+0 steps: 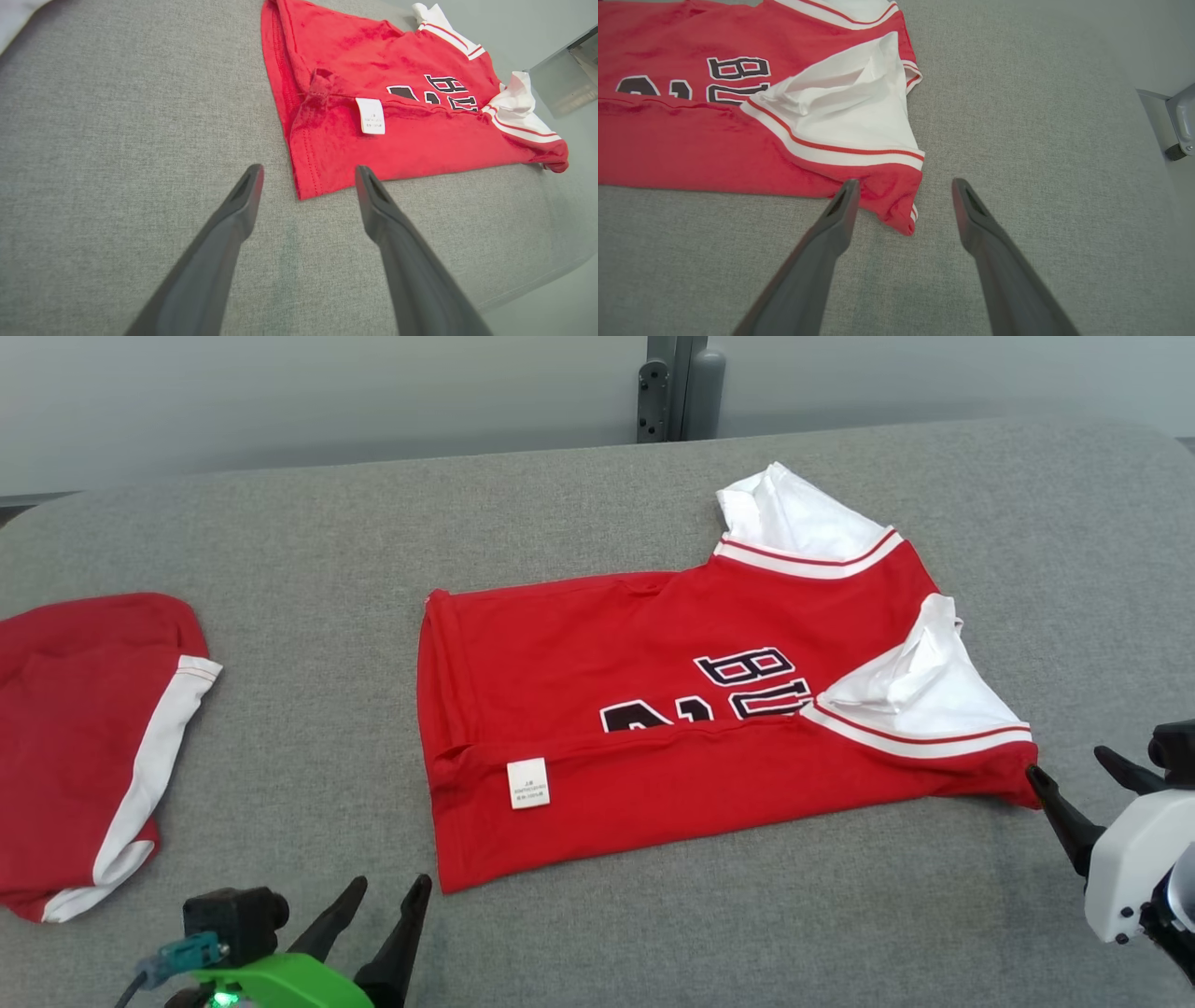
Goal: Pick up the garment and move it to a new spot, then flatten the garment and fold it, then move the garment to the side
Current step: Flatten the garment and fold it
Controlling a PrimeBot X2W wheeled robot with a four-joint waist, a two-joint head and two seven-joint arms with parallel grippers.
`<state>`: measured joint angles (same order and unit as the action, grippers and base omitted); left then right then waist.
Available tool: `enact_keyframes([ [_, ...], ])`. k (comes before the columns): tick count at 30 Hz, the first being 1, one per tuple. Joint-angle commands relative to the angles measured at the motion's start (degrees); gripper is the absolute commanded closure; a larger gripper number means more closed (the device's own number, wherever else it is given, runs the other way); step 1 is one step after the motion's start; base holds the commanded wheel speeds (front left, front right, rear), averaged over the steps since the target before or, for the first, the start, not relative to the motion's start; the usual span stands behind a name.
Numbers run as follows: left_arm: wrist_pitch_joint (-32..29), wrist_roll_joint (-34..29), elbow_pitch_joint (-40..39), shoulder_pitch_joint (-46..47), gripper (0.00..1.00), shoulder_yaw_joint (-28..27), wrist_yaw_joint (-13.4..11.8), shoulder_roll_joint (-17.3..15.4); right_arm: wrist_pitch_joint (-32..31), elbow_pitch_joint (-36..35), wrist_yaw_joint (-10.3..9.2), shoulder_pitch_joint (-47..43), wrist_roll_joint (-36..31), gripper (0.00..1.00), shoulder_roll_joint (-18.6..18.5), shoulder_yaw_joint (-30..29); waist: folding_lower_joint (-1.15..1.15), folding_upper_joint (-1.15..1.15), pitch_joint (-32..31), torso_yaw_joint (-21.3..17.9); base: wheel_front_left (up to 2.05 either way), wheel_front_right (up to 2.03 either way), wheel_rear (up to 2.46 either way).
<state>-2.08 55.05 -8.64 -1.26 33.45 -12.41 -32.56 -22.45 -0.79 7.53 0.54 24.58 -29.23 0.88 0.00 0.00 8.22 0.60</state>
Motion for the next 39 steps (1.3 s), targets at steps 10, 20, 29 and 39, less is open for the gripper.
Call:
enact_keyframes([
  [10,-5.43,-0.73,7.86,12.58,0.0,2.97,2.8,4.51,-0.89,3.91,-0.08,7.53,-1.27,0.0,1.32,1.07,0.0,0.0,11.12,0.98,0.0,0.0,0.0],
  [20,-7.4,0.8,10.64,13.38,0.0,5.3,5.76,6.17,-1.94,7.41,-0.08,8.86,0.85,0.0,2.69,2.72,0.0,0.0,13.9,2.01,0.0,0.0,0.0],
  [29,-8.96,1.96,10.13,11.84,1.0,6.98,8.75,5.19,-2.61,6.76,-0.03,6.86,5.53,1.0,2.3,4.01,0.0,0.0,11.16,1.62,0.0,0.0,0.0],
  [39,-10.7,6.25,1.8,4.09,1.0,4.49,7.6,-2.21,-7.1,1.42,-0.1,-1.27,11.81,1.0,-3.83,0.12,0.0,0.0,4.88,1.52,0.0,0.0,0.0],
])
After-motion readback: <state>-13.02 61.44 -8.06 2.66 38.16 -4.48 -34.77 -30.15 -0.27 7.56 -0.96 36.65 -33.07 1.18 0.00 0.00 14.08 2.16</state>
